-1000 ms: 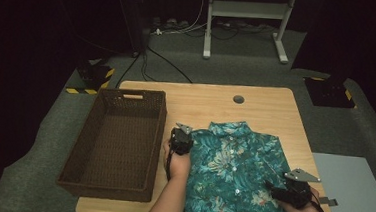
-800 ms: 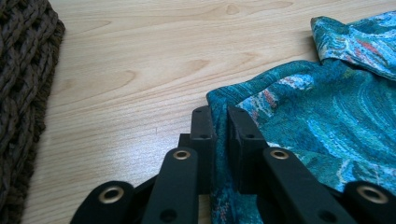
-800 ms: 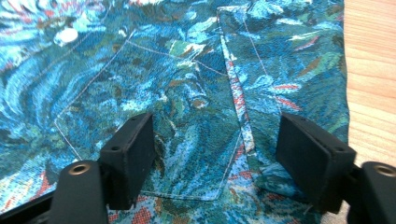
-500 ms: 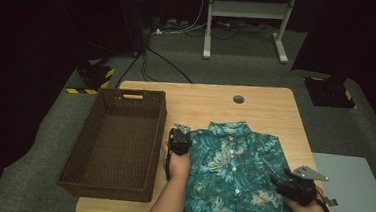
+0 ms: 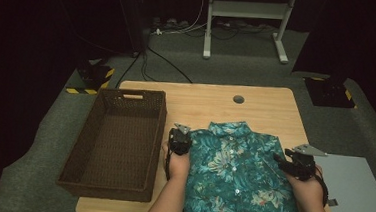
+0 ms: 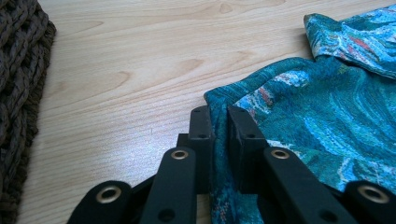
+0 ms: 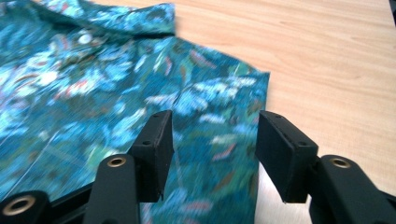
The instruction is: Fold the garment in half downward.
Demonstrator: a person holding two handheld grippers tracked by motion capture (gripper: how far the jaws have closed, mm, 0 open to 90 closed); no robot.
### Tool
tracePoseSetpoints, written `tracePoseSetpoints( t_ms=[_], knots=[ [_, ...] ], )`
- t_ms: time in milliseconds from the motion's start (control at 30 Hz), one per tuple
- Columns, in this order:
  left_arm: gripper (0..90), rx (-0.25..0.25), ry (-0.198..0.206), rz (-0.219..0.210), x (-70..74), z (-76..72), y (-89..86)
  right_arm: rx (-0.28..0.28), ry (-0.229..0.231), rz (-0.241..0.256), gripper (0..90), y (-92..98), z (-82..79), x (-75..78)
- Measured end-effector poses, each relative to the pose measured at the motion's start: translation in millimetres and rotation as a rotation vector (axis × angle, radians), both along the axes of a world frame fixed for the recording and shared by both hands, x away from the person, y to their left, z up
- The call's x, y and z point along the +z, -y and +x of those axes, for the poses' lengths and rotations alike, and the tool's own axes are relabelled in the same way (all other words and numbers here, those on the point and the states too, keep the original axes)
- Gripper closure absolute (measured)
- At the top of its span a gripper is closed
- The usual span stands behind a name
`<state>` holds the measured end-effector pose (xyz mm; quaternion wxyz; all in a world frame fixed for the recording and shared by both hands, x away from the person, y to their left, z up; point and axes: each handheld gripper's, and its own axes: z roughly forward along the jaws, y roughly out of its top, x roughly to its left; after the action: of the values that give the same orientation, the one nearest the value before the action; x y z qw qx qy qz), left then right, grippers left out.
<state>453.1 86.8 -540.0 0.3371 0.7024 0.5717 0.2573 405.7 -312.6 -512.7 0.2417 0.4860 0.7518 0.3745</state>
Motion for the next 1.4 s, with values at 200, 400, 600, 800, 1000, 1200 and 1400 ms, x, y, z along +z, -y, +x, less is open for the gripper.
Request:
tracePoseSetpoints(
  t_ms=[200,400,600,800,1000,1200,1400],
  knots=[
    [80.2,0.001,-0.006,-0.005,0.6,0.8,-0.6,-0.033,-0.009,-0.012,50.1,-1.1,21.8,-2.6],
    [79.7,0.001,-0.009,0.001,1.0,1.1,-0.1,-0.065,-0.028,-0.005,53.4,2.4,42.2,-6.7],
    [79.7,0.002,-0.018,-0.007,1.7,2.0,-0.7,-0.087,-0.075,-0.003,55.5,7.0,62.1,-14.5],
    [80.0,-0.002,-0.024,-0.006,2.3,2.7,-1.0,-0.079,-0.113,-0.018,57.8,1.4,73.1,-18.9],
    [81.4,-0.015,-0.030,-0.002,3.0,2.7,0.4,-0.081,-0.112,-0.029,65.4,-1.9,73.8,-18.6],
    [86.0,-0.023,-0.043,-0.003,4.2,3.8,1.8,-0.068,-0.107,-0.028,79.1,-5.4,74.2,-18.7],
    [87.3,-0.017,-0.052,-0.002,5.2,6.1,3.1,-0.062,-0.096,-0.045,88.0,-11.5,74.3,-19.2]
  ],
)
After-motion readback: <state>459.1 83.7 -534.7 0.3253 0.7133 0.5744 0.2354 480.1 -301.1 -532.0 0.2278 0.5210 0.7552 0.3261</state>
